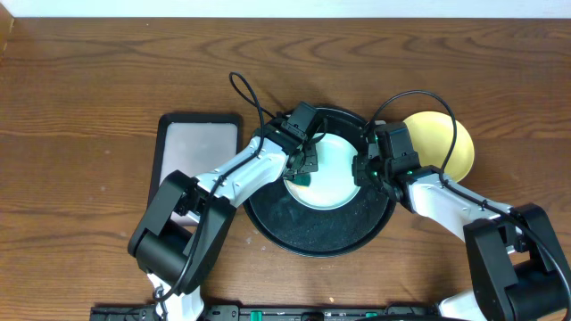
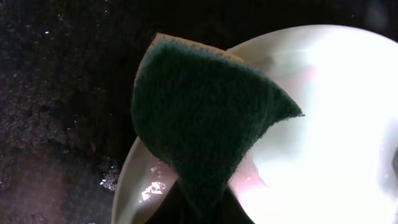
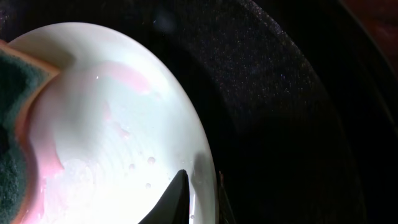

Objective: Clean dirty plates on tray and stack at the side
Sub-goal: 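Scrub the light-blue plate with the sponge while right gripper holds rim, then carry the sponge left and lower it into the white basin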

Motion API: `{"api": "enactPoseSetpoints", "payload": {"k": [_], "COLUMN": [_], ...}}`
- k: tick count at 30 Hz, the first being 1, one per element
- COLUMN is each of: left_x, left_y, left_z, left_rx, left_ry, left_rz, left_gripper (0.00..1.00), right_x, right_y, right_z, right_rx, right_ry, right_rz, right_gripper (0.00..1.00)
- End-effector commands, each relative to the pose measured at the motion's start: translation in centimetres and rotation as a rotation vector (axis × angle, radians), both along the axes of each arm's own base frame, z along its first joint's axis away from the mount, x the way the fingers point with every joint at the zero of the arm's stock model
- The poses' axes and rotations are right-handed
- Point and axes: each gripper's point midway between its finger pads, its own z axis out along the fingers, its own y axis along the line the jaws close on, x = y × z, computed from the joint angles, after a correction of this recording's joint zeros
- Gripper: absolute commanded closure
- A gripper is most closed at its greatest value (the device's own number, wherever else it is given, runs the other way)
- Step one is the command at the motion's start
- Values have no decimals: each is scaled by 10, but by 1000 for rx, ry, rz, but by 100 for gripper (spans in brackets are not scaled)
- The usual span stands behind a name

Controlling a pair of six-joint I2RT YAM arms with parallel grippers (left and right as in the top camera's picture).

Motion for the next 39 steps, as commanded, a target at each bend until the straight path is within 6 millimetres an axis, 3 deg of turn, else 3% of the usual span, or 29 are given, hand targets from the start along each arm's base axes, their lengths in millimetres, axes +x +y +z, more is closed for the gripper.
{"api": "enactPoseSetpoints", "payload": {"k": [1, 5, 8, 13, 16, 19, 23, 28, 32, 35, 39], "left_x": [-16, -32, -33, -23, -14, -3, 6, 0, -8, -12, -15], "left_y": [-8, -42, -52, -54, -42, -3, 79, 174, 226, 245, 252], "left_z": [-22, -8, 9, 60, 96, 117, 126, 112, 93, 76, 47], "left_rx": [-44, -232, -295, -356, -372, -294, -110, 81, 140, 151, 157], "left_ry": [105, 175, 166, 51, -40, -110, -142, -66, 0, 35, 49], "left_rz": [-9, -135, -180, -194, -176, -81, 111, 290, 389, 429, 436], "left_gripper": [92, 92, 92, 92, 92, 92, 92, 92, 92, 92, 92], "right_x": [-2, -2, -2, -2, -2, -2, -2, -2, -2, -2, -2], "right_y": [7, 7, 7, 7, 7, 7, 7, 7, 7, 7, 7], "right_z": [0, 0, 0, 0, 0, 0, 0, 0, 0, 0, 0], "right_rx": [13, 13, 13, 14, 13, 14, 14, 14, 13, 13, 13], "right_ry": [5, 5, 5, 5, 5, 5, 5, 5, 5, 5, 5], "right_rz": [14, 14, 14, 14, 14, 14, 14, 14, 14, 14, 14], "right_gripper": [86, 86, 85, 85, 85, 85, 84, 84, 83, 83, 83]}}
